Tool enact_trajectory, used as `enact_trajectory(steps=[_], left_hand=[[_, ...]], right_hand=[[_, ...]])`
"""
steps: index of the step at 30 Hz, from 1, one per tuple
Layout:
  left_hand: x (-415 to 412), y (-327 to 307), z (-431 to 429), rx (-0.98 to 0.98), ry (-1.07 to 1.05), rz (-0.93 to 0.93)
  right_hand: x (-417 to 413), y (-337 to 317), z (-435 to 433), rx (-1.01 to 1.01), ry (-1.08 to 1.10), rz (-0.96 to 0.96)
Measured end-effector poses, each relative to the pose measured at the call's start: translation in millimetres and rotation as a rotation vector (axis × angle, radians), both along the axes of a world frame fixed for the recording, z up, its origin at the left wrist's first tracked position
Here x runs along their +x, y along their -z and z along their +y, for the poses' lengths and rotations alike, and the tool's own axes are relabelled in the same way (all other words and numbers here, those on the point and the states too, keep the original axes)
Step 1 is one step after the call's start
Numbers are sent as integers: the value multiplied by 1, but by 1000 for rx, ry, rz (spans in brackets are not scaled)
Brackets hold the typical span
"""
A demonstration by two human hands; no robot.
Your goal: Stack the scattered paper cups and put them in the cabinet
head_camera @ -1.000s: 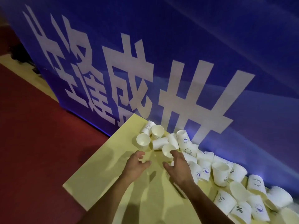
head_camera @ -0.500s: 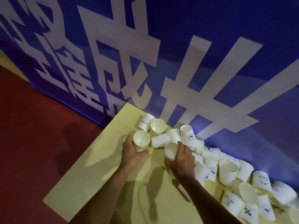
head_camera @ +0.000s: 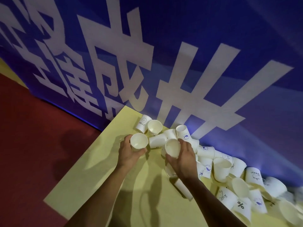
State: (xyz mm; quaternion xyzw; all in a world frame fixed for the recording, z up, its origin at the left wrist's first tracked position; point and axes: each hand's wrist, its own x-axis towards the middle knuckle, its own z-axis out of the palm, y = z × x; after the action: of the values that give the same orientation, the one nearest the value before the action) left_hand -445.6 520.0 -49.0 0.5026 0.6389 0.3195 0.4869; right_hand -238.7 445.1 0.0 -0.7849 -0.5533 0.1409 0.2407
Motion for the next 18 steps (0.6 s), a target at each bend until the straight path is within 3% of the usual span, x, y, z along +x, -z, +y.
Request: enact_trajectory(steps=[9,18], left_hand=[[59,-65,-79,138,85,-45],[222,-97,-225,196,229,-93]], right_hand=[[54,-44,-81,120,35,111],[200,-58,-254,215,111,121]])
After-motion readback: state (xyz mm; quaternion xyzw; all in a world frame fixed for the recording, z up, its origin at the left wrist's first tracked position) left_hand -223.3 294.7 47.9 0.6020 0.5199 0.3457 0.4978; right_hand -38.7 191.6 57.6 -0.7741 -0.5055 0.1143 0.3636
